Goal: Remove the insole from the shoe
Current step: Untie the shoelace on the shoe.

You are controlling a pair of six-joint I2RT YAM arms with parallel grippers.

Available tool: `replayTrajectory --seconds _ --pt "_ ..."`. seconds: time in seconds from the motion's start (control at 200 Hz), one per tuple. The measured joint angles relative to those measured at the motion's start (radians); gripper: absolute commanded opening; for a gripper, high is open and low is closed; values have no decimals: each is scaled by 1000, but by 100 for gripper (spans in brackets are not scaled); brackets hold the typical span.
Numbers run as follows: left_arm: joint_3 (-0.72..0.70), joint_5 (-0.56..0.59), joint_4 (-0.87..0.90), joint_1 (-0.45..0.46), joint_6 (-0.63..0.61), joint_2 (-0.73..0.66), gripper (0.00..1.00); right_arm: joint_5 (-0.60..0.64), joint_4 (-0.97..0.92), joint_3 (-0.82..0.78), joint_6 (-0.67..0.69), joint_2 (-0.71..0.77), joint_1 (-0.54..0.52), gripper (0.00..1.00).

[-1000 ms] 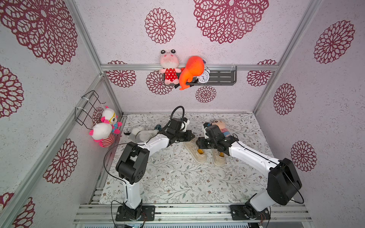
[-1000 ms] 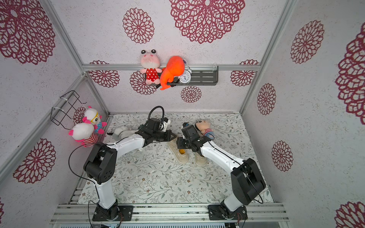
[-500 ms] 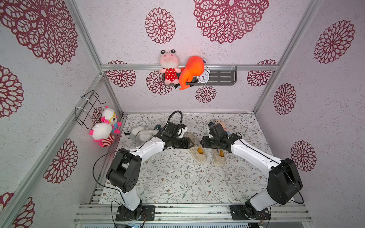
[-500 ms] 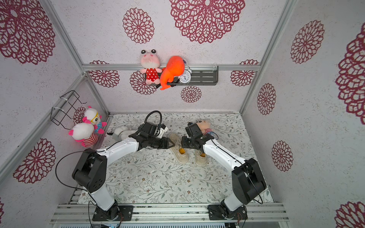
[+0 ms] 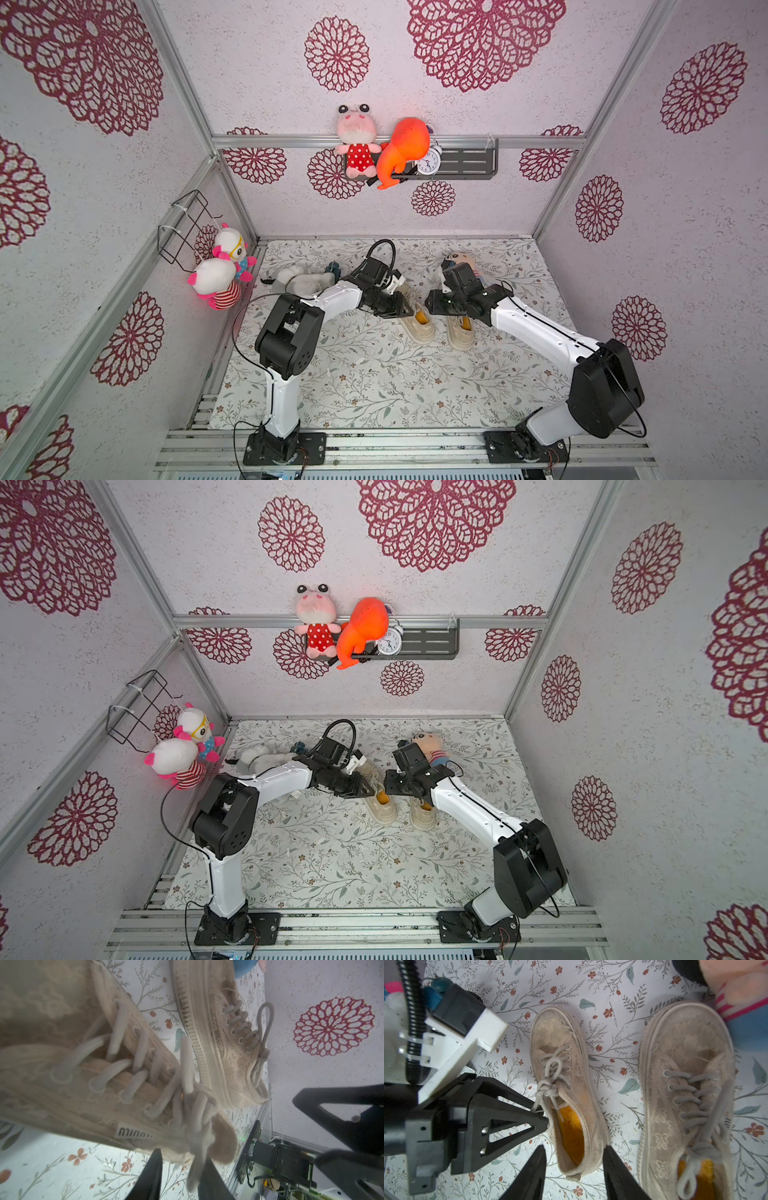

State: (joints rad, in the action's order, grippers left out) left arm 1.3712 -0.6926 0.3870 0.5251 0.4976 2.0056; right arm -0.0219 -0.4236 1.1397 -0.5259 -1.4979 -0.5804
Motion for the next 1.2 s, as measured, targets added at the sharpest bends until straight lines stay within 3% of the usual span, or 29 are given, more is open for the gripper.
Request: replayTrajectory --seconds 0.1,0.17,0.43,0.635,0.885,1.201 --pt "3 -25 -6 0 11 0 5 0 -1 -8 0 2 0 45" --pt "3 -44 -12 0 13 0 0 0 0 -11 1 2 0 44" --pt "-22 -122 -78 -40 95 -31 0 -8 105 -81 42 20 -2 47" --pt "-23 -200 -165 -103 233 -36 0 -18 289 -216 193 68 -12 48" --pt "-22 -254 -298 -104 394 -16 0 -43 411 -240 345 58 -46 50" --pt "-22 -261 -344 -105 489 4 0 -60 491 -241 328 11 -69 46"
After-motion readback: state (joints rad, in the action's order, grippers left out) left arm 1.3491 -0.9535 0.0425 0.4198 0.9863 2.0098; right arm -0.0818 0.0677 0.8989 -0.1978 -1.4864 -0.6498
